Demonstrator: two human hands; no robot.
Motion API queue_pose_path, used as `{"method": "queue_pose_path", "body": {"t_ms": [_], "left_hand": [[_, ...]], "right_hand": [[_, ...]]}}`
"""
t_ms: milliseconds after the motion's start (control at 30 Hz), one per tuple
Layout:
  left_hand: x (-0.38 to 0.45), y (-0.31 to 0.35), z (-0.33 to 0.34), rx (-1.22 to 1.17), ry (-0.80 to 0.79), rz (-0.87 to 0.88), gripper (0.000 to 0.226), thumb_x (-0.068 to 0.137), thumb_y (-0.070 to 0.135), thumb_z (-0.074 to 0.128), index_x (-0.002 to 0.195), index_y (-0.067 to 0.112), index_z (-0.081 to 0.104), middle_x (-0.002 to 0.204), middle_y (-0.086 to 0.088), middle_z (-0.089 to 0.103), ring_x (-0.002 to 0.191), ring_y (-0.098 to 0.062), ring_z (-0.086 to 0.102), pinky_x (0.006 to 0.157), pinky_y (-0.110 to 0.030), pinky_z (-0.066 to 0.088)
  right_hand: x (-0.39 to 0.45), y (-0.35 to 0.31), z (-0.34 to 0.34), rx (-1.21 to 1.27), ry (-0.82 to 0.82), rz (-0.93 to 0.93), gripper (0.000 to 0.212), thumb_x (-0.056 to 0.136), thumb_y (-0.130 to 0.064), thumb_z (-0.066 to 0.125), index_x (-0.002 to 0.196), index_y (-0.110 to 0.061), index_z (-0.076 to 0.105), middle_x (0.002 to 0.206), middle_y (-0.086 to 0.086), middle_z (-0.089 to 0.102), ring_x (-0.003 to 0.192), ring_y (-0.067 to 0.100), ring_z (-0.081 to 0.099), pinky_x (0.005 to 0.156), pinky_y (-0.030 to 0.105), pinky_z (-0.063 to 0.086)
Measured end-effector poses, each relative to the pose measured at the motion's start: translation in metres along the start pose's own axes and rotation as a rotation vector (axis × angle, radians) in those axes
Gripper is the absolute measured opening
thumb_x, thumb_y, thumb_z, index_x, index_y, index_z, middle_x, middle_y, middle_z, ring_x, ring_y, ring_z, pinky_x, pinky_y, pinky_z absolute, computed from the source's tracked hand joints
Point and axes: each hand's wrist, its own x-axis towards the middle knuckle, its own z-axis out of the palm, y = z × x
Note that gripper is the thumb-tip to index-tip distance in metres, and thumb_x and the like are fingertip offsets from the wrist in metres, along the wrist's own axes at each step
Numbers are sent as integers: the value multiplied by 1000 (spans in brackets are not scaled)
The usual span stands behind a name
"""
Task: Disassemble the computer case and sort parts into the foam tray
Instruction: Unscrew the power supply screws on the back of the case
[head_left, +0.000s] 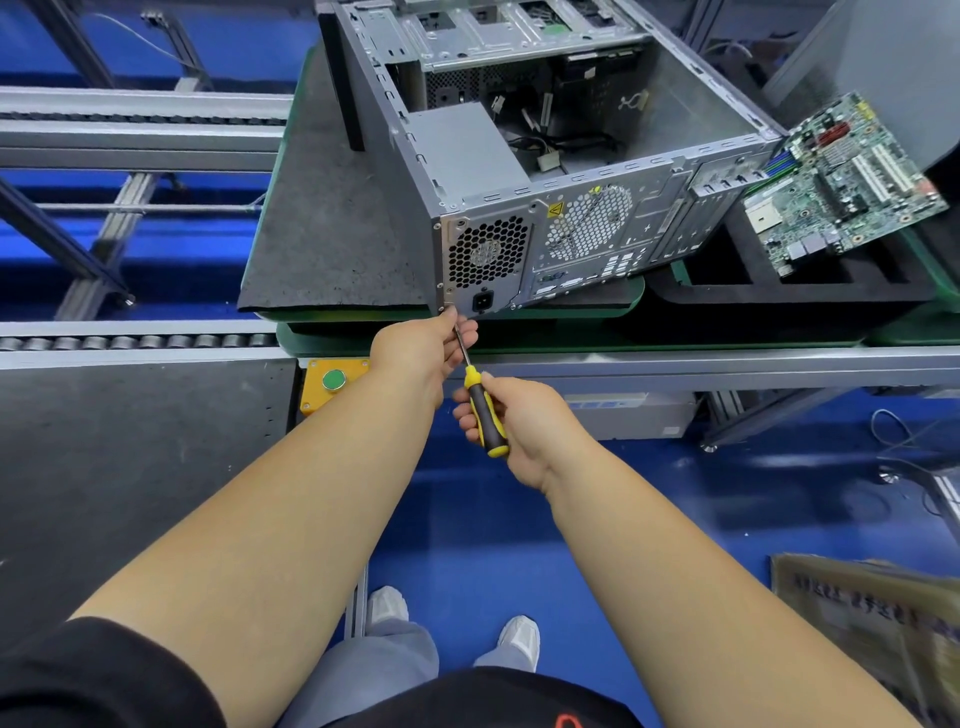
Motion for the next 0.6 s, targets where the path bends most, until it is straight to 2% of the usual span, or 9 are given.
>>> {"method": "queue_pose_path", "body": {"t_ms": [133,267,300,367,500,600], "left_hand": [[1,0,1,-8,9,-2,25,102,20,48,80,11,58,118,-12,68,61,-4,61,43,-9,46],[0,0,0,17,18,5,22,101,22,50,102,5,65,107,-8,72,64,-4,62,46,-9,47],[0,0,0,27,14,5,23,102,22,49,100,5,65,109,-8,71,64,-4,61,47,-10,47],[0,1,-1,49,1,2,24,102,22,48,88,8,62,111,-9,69,65,-4,60,49,-10,47],[1,3,0,86,-18,-19,26,103,23,46,87,9,61,86,0,65,67,-5,59,58,-14,47],[4,3,0,89,-15,-16,29,103,23,47,78,12,57,84,0,65,68,-5,60,61,-15,46]], "right_hand": [[-1,1,-4,-6,-4,6,28,103,-30,52,96,-8,67,76,3,70,52,13,65,48,22,52],[4,7,-3,-12,22,-18,22,99,-31,58,95,-11,66,72,0,68,49,10,56,47,22,45],[5,8,-2,-41,31,-46,21,99,-31,58,94,-12,64,74,0,65,49,9,54,47,23,43],[7,9,-1,-121,51,-111,19,99,-31,57,90,-14,58,76,1,61,49,9,52,47,24,40],[5,9,-1,-335,144,-204,18,98,-33,58,89,-18,51,73,2,59,52,9,53,49,26,42],[3,7,-1,-647,275,-346,24,97,-32,58,84,-20,42,81,3,58,61,16,54,55,32,42]]}}
